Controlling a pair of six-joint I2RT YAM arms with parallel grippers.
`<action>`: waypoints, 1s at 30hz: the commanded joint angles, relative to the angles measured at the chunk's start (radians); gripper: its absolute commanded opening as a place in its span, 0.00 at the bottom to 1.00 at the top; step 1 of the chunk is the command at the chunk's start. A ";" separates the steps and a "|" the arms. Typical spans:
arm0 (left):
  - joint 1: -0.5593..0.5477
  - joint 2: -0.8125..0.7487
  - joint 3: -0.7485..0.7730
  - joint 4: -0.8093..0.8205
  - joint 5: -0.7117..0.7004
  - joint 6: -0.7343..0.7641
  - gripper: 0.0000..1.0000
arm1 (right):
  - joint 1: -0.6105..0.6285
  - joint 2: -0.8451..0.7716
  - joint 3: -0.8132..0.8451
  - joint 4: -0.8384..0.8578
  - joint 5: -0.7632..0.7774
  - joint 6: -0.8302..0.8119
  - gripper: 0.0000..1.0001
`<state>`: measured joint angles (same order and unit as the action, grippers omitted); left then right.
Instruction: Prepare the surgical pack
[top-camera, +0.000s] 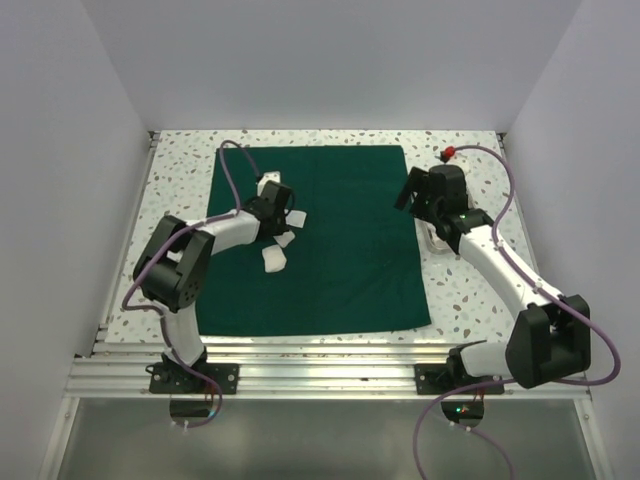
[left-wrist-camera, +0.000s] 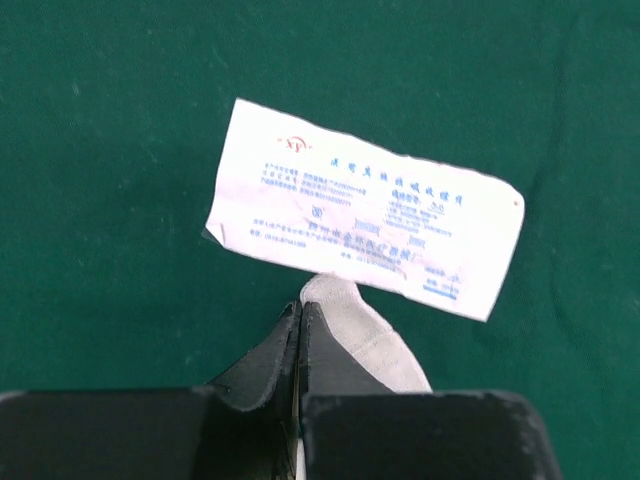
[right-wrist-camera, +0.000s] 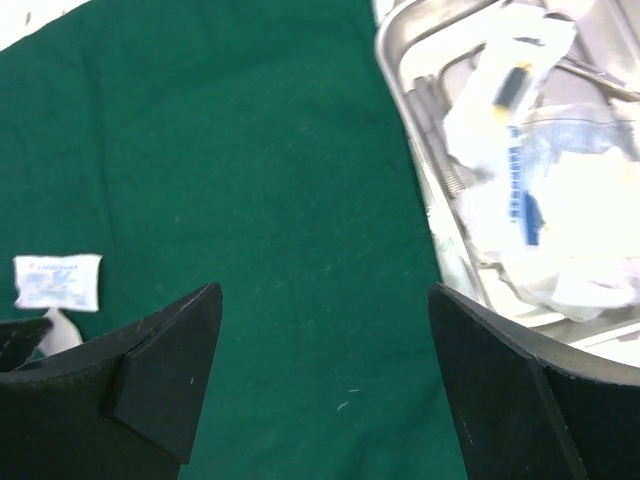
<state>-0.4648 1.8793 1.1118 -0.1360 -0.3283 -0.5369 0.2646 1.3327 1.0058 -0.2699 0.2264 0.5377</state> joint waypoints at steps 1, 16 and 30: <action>0.005 -0.097 -0.038 0.032 0.052 0.002 0.00 | 0.012 0.011 -0.004 0.081 -0.103 -0.028 0.87; 0.005 -0.411 -0.149 0.216 0.504 -0.101 0.00 | 0.142 0.166 -0.088 0.530 -0.726 0.039 0.74; 0.005 -0.408 -0.139 0.280 0.690 -0.181 0.00 | 0.203 0.246 -0.090 0.670 -0.832 0.053 0.71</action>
<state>-0.4648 1.4807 0.9470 0.0685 0.2874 -0.6815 0.4522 1.5631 0.8700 0.3637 -0.5785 0.6071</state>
